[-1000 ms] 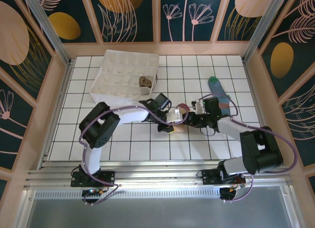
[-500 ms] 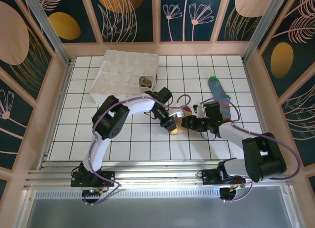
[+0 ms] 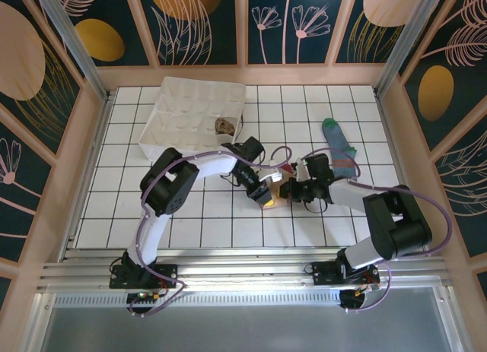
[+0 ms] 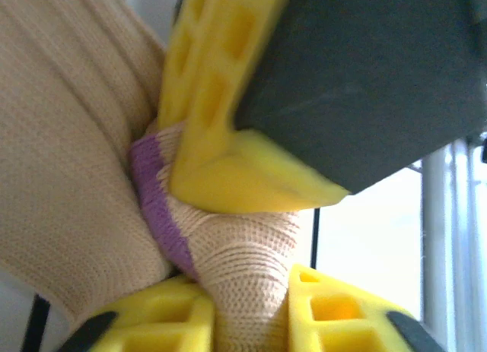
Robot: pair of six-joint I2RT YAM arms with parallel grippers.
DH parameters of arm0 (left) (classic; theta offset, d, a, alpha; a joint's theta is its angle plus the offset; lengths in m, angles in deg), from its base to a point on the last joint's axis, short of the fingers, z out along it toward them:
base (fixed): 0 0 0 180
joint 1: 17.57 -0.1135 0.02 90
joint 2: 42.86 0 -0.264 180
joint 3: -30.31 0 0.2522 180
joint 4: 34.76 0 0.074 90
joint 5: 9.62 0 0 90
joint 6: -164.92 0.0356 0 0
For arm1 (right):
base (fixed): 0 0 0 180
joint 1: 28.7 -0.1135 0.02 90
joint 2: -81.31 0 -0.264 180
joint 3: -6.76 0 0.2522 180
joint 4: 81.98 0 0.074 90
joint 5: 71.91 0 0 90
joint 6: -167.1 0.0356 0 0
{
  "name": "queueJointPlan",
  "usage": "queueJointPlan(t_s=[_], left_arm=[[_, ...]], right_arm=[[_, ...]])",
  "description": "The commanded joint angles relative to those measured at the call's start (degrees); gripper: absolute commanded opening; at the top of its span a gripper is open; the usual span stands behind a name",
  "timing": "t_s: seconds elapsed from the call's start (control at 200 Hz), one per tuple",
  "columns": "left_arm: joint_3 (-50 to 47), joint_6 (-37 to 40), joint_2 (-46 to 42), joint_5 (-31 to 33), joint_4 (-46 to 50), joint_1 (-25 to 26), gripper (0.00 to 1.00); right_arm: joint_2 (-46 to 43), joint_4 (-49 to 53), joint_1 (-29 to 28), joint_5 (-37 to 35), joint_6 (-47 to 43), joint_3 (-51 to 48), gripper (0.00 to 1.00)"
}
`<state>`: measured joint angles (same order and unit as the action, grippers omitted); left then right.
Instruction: Roll the socks
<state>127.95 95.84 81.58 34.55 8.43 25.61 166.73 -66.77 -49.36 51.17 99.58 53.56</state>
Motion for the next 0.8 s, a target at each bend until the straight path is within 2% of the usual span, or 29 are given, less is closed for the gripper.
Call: queueJointPlan(t_s=[0.0,0.175,0.26,0.345,0.561,0.706,0.796], left_arm=[[-7.6,-0.3,-7.7,9.0,-13.7,0.2,0.34],[-22.7,0.8,-22.9,20.3,-32.7,1.1,0.38],[-29.2,6.1,-29.9,29.7,-39.1,3.8,0.38],[-32.8,11.4,-33.0,36.7,-41.3,6.9,0.39],[-31.2,18.9,-28.8,42.9,-36.7,12.1,0.44],[-30.0,20.9,-24.7,43.1,-36.3,12.7,0.51],[-29.3,21.8,-22.6,42.2,-35.5,12.8,0.51]], right_arm=[[5.2,10.7,-1.3,-4.6,-1.7,0.2,0.0],[7.6,12.2,-1.3,-4.5,-1.6,1.4,0.0],[8.5,12.7,-1.3,-4.2,-1.5,1.9,0.0],[9.5,13.0,-1.3,-3.8,-1.6,2.2,0.0],[11.5,13.7,-1.2,-2.7,-1.7,3.4,0.0],[12.8,14.1,-1.1,-1.8,-2.1,3.9,0.0],[13.6,14.4,-0.7,-1.0,-2.3,4.1,0.0]])
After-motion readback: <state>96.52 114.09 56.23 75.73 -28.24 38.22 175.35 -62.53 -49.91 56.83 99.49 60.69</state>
